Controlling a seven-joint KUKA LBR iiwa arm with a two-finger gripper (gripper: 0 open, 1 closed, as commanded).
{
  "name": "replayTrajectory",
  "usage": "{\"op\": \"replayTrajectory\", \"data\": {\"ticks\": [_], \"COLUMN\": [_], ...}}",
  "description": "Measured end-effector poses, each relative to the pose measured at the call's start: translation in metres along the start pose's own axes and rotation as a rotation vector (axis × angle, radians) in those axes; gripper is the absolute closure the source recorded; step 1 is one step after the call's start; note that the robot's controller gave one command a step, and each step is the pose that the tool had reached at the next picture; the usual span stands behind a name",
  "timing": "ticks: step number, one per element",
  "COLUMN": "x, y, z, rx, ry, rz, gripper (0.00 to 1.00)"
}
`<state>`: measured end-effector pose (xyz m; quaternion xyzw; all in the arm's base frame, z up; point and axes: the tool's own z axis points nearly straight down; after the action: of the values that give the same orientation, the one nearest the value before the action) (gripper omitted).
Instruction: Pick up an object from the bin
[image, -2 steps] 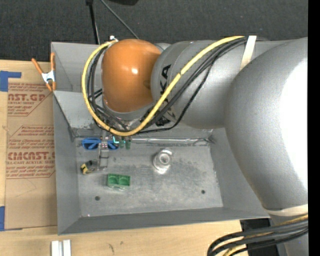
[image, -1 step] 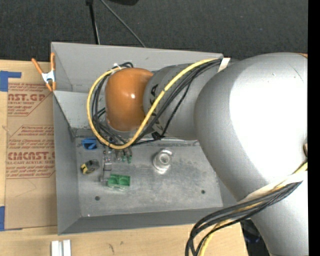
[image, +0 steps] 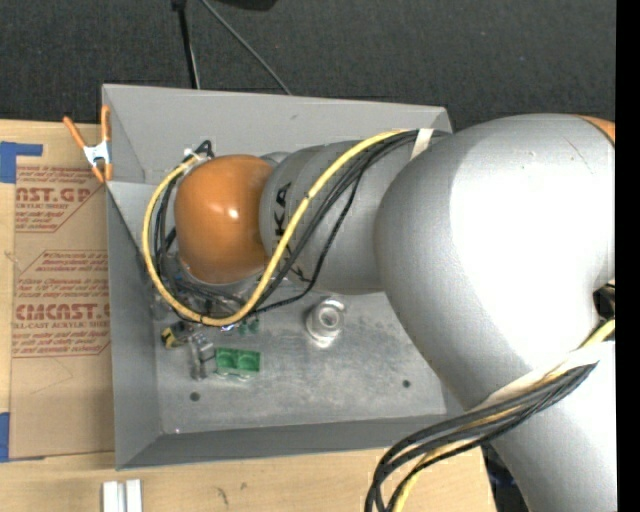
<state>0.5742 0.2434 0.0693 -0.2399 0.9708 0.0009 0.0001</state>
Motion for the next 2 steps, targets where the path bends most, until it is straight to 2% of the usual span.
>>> {"op": "replayTrajectory", "data": {"ticks": [1,2], "x": [0.040,0.042], "y": [-0.012,-0.075], "z": [0.000,-0.001], "rx": [0.001,0.003], "ry": [0.000,-0.001], "rz": [-0.275,-0.471], "gripper": [0.00,0.00]}}
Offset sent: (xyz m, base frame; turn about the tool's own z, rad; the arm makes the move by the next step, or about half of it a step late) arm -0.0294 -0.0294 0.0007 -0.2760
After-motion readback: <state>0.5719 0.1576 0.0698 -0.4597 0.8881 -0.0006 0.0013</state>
